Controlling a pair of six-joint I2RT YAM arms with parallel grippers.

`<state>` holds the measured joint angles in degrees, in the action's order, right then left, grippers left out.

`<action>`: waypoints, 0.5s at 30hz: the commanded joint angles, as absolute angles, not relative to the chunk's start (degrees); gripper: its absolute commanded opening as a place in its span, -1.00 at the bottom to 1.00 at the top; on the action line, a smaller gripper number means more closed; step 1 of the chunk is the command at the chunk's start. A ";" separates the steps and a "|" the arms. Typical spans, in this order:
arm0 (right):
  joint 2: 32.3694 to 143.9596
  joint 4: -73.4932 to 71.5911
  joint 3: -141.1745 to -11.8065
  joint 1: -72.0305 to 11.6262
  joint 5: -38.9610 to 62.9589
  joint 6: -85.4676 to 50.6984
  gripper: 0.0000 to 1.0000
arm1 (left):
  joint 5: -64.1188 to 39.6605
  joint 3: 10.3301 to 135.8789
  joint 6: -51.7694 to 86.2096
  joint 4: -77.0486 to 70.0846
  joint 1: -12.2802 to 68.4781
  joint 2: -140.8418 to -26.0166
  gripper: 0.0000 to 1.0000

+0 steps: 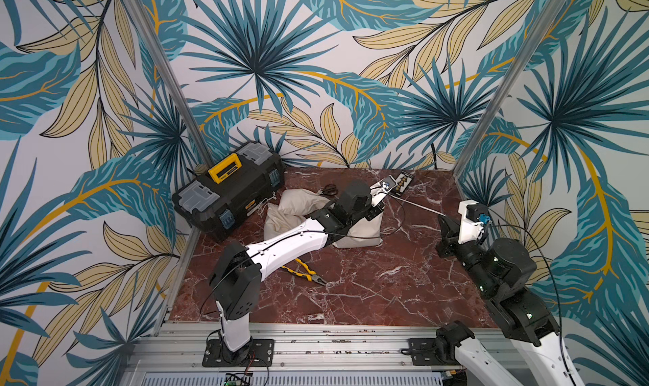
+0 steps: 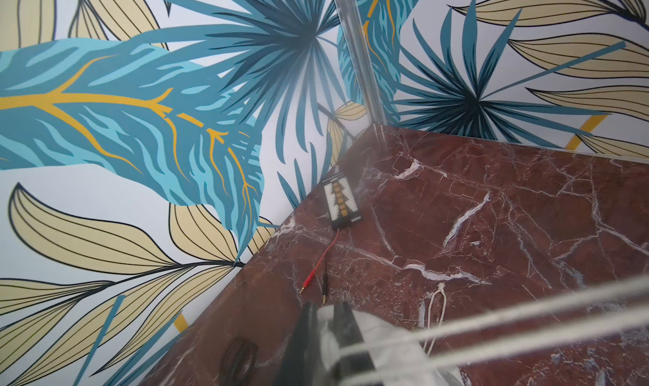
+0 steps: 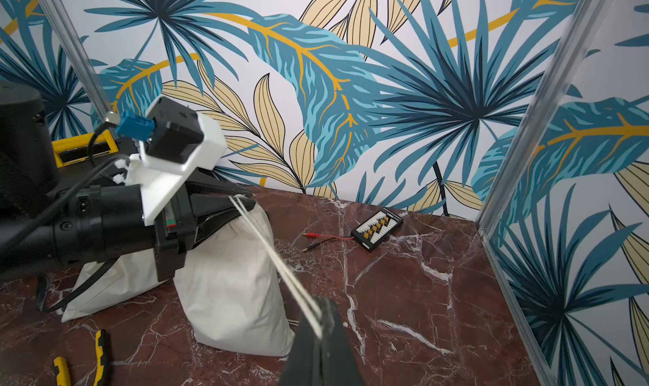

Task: Close the soil bag
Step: Frap the soil bag at the center of the board.

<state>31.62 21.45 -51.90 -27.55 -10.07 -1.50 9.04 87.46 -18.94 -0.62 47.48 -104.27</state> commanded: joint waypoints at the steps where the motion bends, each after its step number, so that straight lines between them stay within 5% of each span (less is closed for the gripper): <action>1: 26.76 7.91 -52.73 -26.08 -21.48 -3.92 -1.00 | 27.79 83.68 -15.76 12.55 34.60 -107.84 -0.97; 15: 48.68 -7.67 -49.39 -26.10 8.39 -6.55 -1.00 | 24.18 79.78 -25.32 15.21 31.35 -86.29 -0.95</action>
